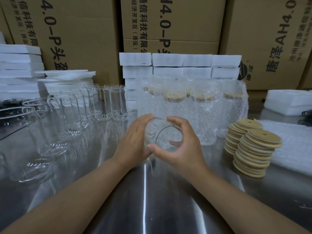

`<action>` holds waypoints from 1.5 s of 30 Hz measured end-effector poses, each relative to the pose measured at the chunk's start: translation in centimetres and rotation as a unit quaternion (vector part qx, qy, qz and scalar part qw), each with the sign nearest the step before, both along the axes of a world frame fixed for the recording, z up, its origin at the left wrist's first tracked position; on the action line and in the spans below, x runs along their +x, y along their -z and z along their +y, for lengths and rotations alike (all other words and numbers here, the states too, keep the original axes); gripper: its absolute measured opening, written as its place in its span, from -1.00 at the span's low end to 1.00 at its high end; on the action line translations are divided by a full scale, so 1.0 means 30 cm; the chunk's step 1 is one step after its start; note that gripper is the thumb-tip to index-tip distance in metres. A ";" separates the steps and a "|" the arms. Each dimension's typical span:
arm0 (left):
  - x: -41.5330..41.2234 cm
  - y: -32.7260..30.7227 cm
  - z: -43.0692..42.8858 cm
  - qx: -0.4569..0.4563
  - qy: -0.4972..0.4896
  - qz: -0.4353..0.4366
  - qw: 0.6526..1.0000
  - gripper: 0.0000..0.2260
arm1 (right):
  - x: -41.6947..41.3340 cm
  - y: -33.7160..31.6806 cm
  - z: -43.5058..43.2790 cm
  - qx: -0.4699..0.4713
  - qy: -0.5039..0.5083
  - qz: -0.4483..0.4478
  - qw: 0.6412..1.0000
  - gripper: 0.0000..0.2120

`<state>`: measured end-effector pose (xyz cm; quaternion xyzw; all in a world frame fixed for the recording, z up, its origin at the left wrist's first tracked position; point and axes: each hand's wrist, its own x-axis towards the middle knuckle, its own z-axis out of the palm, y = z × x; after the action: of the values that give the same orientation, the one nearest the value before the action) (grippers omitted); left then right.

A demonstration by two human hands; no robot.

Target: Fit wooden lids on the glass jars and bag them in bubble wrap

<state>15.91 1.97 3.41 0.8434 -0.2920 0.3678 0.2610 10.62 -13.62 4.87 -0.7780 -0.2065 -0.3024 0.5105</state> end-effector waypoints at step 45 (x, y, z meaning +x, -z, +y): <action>0.019 0.022 0.000 -0.031 -0.002 0.030 0.999 -0.21 | 0.034 -0.045 -0.010 0.189 -0.095 0.096 0.973 -0.49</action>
<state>16.48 1.98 2.75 0.8461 -0.2707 0.3517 0.2951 11.64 -13.91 6.21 -0.6694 -0.1681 -0.2100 0.6925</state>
